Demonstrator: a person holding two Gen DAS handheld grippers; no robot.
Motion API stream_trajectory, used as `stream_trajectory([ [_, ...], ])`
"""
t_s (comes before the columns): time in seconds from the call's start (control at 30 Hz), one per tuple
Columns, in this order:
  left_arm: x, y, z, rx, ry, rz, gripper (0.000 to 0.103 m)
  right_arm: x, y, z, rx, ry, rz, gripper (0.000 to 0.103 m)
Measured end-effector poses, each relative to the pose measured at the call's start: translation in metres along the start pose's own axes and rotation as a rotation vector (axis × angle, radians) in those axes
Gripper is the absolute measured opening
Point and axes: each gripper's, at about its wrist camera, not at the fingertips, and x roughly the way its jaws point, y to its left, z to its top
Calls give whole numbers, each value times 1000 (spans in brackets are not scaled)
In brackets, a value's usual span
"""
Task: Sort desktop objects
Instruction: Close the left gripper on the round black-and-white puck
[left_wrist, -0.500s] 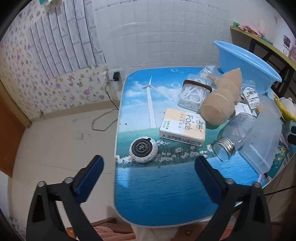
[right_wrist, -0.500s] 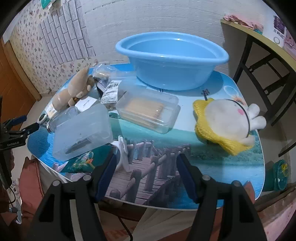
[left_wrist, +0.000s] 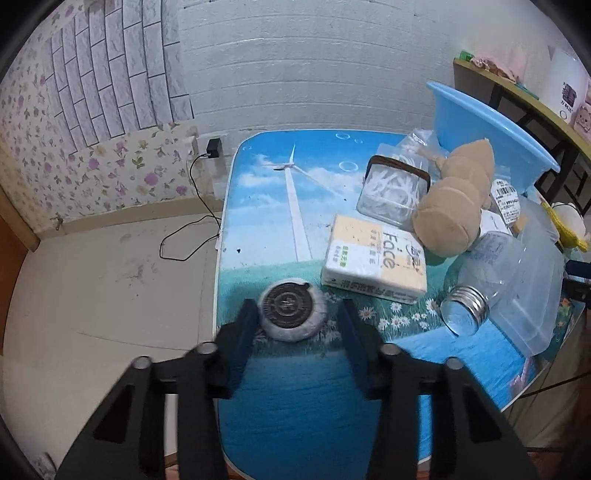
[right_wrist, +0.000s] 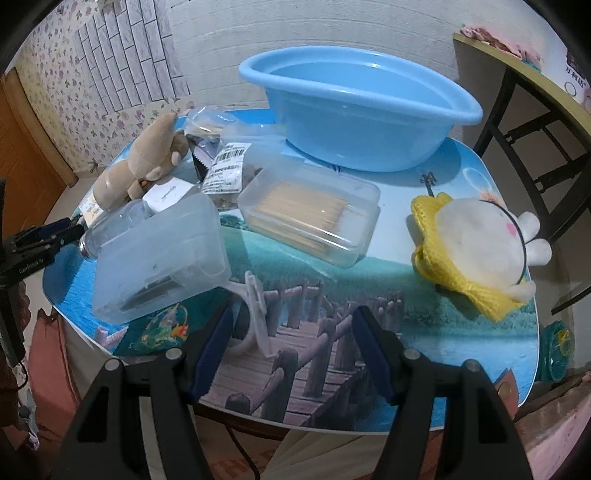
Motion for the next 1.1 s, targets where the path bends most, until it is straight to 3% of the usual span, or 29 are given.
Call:
stream_trajectory([
  [0.07,0,0,1,3,6,-1,36,3,-1,0,-1,1,-4,66],
  [0.23,0,-3,-3,-6,1,-8,36,9,0,0,-13,7,6,50],
  [0.37,-3,-5,-6,0,-5,3,37,8,-3,1,-20,-6,30,27],
  [0.47,-3,-5,-6,-1,-8,31,40,4,-7,-2,-20,-30,3,20],
  [0.63,-1,-3,-3,1,-10,67,59,-6,-18,1,16,-64,-14,18],
  [0.8,0,8,-2,-43,-8,36,63,-9,-29,-3,42,-68,-42,16],
  [0.87,0,7,-2,-37,-11,35,61,-8,-30,-5,41,-69,-48,16],
  [0.97,-5,3,-3,-16,-14,17,37,-9,-26,-5,12,-60,-58,19],
  [1.03,-7,0,-4,-3,-1,8,36,-12,-18,-5,-35,-77,-82,33],
  [1.1,-9,-3,-6,-1,3,-2,36,-15,-16,-7,-55,-95,-63,61],
])
